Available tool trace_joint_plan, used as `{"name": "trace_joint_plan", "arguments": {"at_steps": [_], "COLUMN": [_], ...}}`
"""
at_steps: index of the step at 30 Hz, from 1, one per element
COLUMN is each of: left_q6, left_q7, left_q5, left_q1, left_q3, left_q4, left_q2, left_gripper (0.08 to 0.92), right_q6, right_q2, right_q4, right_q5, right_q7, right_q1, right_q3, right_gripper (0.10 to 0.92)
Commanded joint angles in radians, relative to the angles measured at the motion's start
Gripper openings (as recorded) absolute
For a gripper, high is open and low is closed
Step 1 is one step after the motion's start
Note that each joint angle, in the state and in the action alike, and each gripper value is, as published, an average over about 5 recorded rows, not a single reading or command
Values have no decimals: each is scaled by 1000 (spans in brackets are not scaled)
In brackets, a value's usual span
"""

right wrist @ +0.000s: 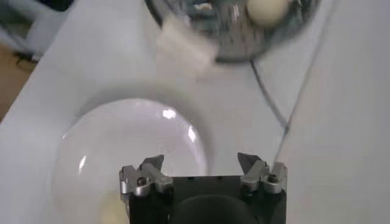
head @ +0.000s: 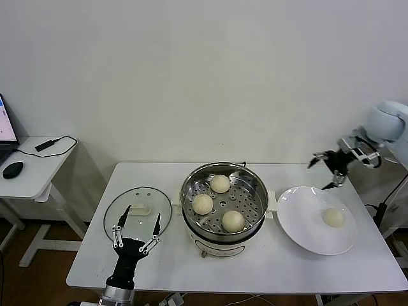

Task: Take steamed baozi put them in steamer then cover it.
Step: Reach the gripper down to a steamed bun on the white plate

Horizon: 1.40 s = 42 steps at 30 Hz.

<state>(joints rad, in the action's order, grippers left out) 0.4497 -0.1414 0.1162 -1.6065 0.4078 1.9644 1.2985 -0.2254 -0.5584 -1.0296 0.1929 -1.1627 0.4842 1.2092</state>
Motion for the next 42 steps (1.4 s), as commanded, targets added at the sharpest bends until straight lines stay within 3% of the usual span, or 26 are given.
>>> {"name": "trace_joint_plan", "arguments": {"at_steps": [1, 17, 37, 42], "left_q6": [-2, 0, 5, 4], "left_q7": [-1, -1, -1, -2], "left_q5": [0, 0, 0, 0], "left_q1": [-2, -8, -6, -6], "left_q3": [4, 17, 19, 18], "left_q4": [1, -6, -17, -17], "left_q2": [-1, 1, 2, 2], "left_gripper": [823, 823, 823, 823], "right_q6": [42, 31, 29, 26], "right_q2": [0, -119, -164, -159], "right_q4": [266, 391, 424, 414], "right_q5": [-22, -82, -91, -88], "right_q7": [57, 92, 107, 111], "right_q1": [-266, -405, -425, -417], "right_q3": [-131, -233, -237, -232], "right_gripper": [823, 823, 822, 764]}}
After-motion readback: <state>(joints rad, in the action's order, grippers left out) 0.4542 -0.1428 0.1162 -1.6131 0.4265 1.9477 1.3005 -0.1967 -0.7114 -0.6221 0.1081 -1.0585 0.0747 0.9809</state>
